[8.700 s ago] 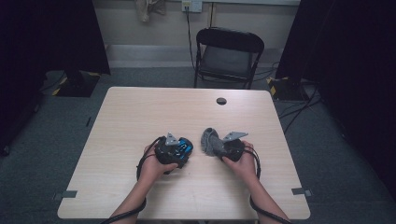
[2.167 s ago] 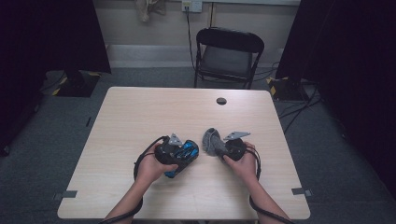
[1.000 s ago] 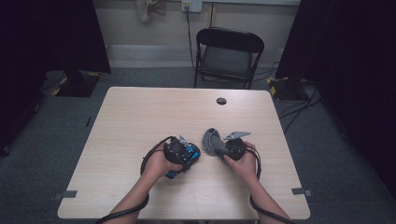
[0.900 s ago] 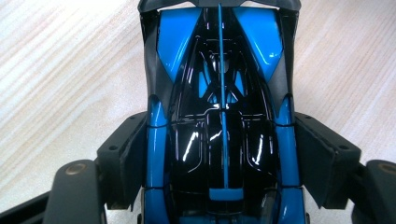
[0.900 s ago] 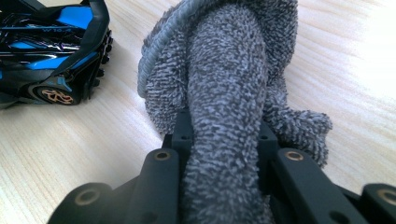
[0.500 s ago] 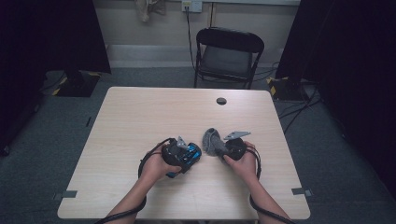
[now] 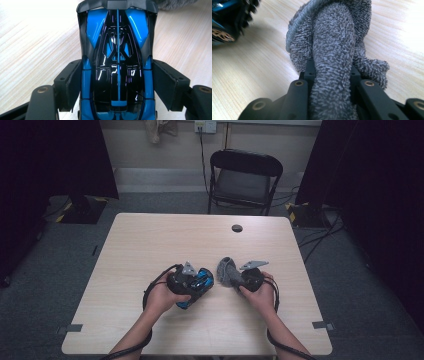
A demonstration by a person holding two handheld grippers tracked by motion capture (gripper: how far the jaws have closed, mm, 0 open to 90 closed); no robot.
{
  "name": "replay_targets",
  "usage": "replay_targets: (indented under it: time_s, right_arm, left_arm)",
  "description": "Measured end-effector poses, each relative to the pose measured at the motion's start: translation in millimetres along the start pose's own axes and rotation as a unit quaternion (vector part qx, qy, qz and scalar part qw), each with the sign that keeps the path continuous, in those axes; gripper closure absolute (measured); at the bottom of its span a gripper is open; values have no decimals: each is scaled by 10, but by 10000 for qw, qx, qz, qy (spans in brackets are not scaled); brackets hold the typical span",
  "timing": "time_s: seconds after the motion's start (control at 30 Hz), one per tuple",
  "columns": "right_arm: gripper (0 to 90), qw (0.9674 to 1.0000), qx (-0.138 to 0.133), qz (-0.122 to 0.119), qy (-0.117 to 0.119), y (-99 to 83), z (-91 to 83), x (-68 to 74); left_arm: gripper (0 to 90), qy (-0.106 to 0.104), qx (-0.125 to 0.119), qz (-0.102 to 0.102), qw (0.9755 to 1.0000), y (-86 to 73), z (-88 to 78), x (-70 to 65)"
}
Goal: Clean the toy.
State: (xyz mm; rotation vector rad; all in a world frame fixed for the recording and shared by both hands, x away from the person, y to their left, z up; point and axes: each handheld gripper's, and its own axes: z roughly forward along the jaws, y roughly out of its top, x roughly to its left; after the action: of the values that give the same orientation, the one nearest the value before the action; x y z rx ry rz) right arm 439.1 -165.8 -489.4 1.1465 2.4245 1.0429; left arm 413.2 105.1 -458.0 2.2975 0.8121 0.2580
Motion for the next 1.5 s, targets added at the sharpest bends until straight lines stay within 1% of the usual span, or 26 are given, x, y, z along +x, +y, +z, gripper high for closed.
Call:
replay_targets:
  time_s: [0.17, 0.27, 0.37, 0.5, 0.6, 0.67, 0.7, 0.73, 0.77, 0.8, 0.83, 0.87, 0.9, 0.93, 0.97, 1.0, 1.03, 1.1, 1.13, 1.17, 1.2, 1.27, 1.3, 1.37, 1.43, 1.5]
  right_arm:
    - [715, 10000, -17, 16, -14, 5, -11, 1]
    - [721, 10000, -16, -5, 4, 18, -29, 2]
    - [724, 9999, -90, 38, 66, 47, -72, -5]
    - [724, 9996, -244, 98, 123, 121, -154, -21]
    - [724, 9993, -328, 82, 148, 189, -212, -25]
    - [724, 9991, -368, 76, 197, 223, -237, -26]
    - [725, 9990, -398, 76, 192, 240, -253, -25]
    - [726, 9989, -410, 75, 219, 260, -267, -26]
    - [728, 9989, -414, 71, 215, 276, -280, -25]
    - [731, 9989, -422, 56, 171, 298, -297, -26]
    - [733, 9988, -454, 52, 191, 316, -308, -33]
    - [732, 9986, -479, 90, 212, 340, -325, -43]
    - [733, 9991, -354, 127, 207, 350, -311, -55]
    - [733, 9997, -181, 71, 124, 338, -273, -62]
    - [736, 9998, -113, -53, 136, 316, -241, -71]
    - [736, 9999, -11, -80, 127, 294, -218, -76]
    - [737, 9999, -43, -24, 100, 277, -217, -98]
    - [746, 9995, -116, 194, 223, 247, -211, -144]
    - [745, 9997, -100, 148, 172, 247, -214, -140]
    - [745, 9999, -5, -54, 99, 266, -219, -117]
    - [745, 9998, 33, -74, 160, 276, -218, -110]
    - [746, 9998, 1, -16, 196, 276, -203, -112]
    - [746, 9995, -33, 44, 311, 274, -195, -115]
    - [745, 9996, -80, 13, 280, 270, -184, -84]
    - [744, 9993, -154, 18, 340, 269, -186, -68]
    - [744, 9988, -300, 37, 372, 289, -221, -75]
  left_arm:
    - [281, 0, -242, -10, 9997, 47, -86, 6]
    - [281, 8, -264, 9, 9996, 76, -129, 10]
    - [282, -19, -331, 52, 9994, 88, -146, 5]
    - [283, -31, -412, -42, 9991, 114, -184, 11]
    - [283, -12, -474, 8, 9989, 138, -211, 9]
    - [284, -51, -492, -47, 9988, 160, -238, 16]
    - [293, -177, -430, -170, 9988, 178, -285, 25]
    - [712, -92, -813, 58, 9966, 171, -348, 50]
    - [900, -141, -1140, -135, 9933, 189, -422, 93]
    - [900, -69, -1238, -101, 9922, 214, -473, 124]
    - [886, 9, -1117, 18, 9937, 234, -480, 143]
    - [865, -61, -876, 74, 9961, 244, -449, 146]
    - [862, -227, -658, 20, 9976, 241, -385, 137]
    - [803, -261, -568, 9, 9980, 232, -303, 108]
    - [717, -351, -567, 24, 9978, 226, -229, 78]
    - [676, -568, -559, 116, 9968, 230, -126, 34]
    - [611, -616, -551, 290, 9962, 253, -45, -5]
    - [509, -712, -484, 281, 9959, 301, 61, -52]
    - [468, -837, -428, 394, 9948, 341, 141, -89]
    - [425, -705, -390, 536, 9953, 373, 183, -111]
    - [377, -624, -288, 722, 9950, 406, 208, -112]
    - [305, -665, -392, 767, 9941, 465, 255, -91]
    - [278, -661, -438, 797, 9937, 482, 270, -83]
    - [261, -614, -206, 894, 9939, 520, 333, -50]
    - [235, -668, -67, 983, 9929, 541, 387, -37]
    - [226, -653, 25, 1172, 9910, 557, 448, -38]
